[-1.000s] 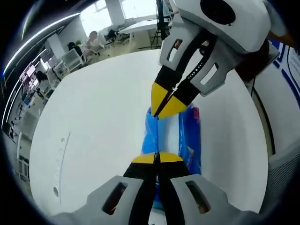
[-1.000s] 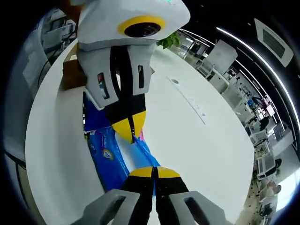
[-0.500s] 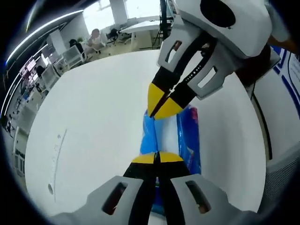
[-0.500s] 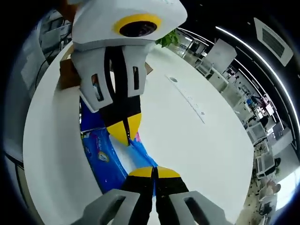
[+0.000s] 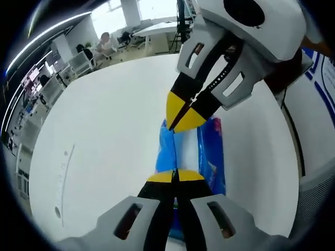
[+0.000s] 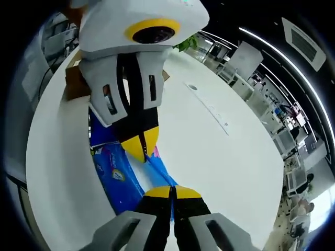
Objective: Operate the shoe box by opening the lid, removing the specified soft item, and placing it in the target area until the item is outside and the box remains undamaged.
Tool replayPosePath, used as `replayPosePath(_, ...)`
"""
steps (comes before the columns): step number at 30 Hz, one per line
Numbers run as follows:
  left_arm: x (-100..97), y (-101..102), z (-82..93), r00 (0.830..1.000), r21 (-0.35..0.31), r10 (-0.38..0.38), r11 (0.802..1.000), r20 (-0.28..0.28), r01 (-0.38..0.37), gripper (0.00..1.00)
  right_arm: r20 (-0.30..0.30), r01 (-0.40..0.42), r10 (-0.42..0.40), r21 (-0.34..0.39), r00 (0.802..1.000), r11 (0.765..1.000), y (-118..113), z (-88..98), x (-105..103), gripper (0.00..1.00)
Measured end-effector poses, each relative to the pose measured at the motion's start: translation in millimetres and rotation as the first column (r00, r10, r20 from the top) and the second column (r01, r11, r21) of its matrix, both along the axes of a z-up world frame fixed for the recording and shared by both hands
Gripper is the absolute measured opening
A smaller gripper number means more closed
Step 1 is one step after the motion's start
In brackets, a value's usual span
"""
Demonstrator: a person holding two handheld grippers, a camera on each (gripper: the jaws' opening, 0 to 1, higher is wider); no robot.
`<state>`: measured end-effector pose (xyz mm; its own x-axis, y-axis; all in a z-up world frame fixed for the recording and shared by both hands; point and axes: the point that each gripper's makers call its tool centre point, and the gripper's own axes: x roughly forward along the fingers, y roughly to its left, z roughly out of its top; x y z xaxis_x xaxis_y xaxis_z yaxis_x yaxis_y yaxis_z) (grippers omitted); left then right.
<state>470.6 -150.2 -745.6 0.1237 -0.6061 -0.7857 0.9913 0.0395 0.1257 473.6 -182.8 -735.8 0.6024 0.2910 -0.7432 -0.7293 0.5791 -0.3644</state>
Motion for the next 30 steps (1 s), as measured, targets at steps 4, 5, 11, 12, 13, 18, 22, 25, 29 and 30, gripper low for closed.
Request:
replayPosePath(4, -0.6, 0, 0.8, 1.0, -0.002, -0.01, 1.0, 0.01, 0.01, 0.0, 0.0, 0.005, -0.005, 0.005, 1.0, 1.0, 0, 0.2, -1, 0.0)
replayPosePath(5, 0.1, 1, 1.1, 1.0, -0.001, -0.012, 1.0, 0.014, 0.012, 0.0, -0.002, 0.006, -0.006, 0.006, 1.0, 1.0, 0, 0.0, -1, 0.0)
replayPosePath(11, 1.0, 1, 3.3, 1.0, 0.004, -0.013, 1.0, 0.016, 0.012, 0.0, -0.007, 0.013, -0.013, 0.011, 1.0, 1.0, 0, 0.1, -3, 0.0)
replayPosePath(12, 0.4, 1, 3.4, 1.0, 0.004, -0.015, 1.0, 0.013, 0.015, 0.0, -0.007, 0.013, -0.013, 0.01, 1.0, 1.0, 0, 0.2, -3, 0.0)
replayPosePath(13, 1.1, 1, 3.7, 1.0, 0.006, -0.017, 1.0, 0.019, 0.017, 0.0, -0.015, 0.02, -0.019, 0.015, 1.0, 1.0, 0, -0.5, -4, 0.0)
replayPosePath(18, -3.8, 7, 2.4, 0.999, 0.034, -0.044, 0.998, 0.004, 0.044, 0.01, -0.02, 0.03, -0.03, 0.015, 0.999, 0.999, -1, -0.7, -5, 0.0)
replayPosePath(22, -0.6, 14, 9.9, 0.999, 0.03, -0.033, 0.999, 0.01, 0.032, 0.03, -0.028, 0.044, -0.043, 0.026, 0.999, 0.999, 0, 1.6, -7, 0.0)
replayPosePath(25, -4.0, 21, 11.5, 0.999, 0.051, -0.018, 0.999, -0.027, 0.02, 0.06, -0.044, 0.048, -0.046, 0.042, 0.998, 0.998, 3, 3.9, -9, 0.04)
replayPosePath(29, -4.3, 26, 22.3, 0.999, 0.044, 0.0, 0.999, -0.039, 0.002, 0.1, -0.058, 0.057, -0.054, 0.062, 0.997, 0.996, 5, 9.4, -13, 0.08)
replayPosePath(30, -4.7, 27, 24.6, 0.999, 0.043, 0.005, 0.999, -0.046, -0.003, 0.11, -0.059, 0.062, -0.058, 0.064, 0.997, 0.996, 5, 10.4, -13, 0.1)
